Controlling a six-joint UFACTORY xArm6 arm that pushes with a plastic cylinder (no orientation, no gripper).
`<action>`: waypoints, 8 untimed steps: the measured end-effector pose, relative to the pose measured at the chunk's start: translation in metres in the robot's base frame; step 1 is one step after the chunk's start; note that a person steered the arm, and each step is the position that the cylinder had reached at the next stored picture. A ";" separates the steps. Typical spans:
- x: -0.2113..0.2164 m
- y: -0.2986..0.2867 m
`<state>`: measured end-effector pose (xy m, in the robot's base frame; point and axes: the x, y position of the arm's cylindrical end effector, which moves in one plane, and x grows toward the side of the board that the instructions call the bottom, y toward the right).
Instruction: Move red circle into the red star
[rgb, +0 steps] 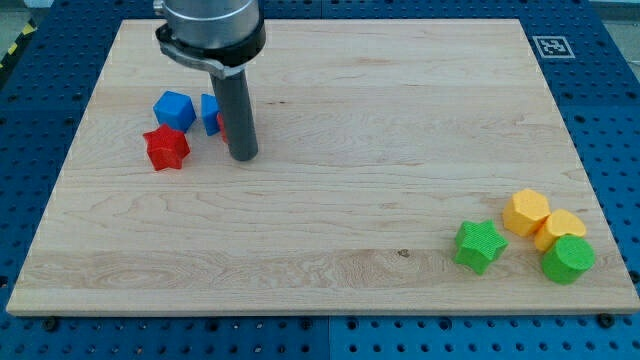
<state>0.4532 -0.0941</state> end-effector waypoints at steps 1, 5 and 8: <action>0.007 0.030; -0.053 0.025; -0.053 -0.024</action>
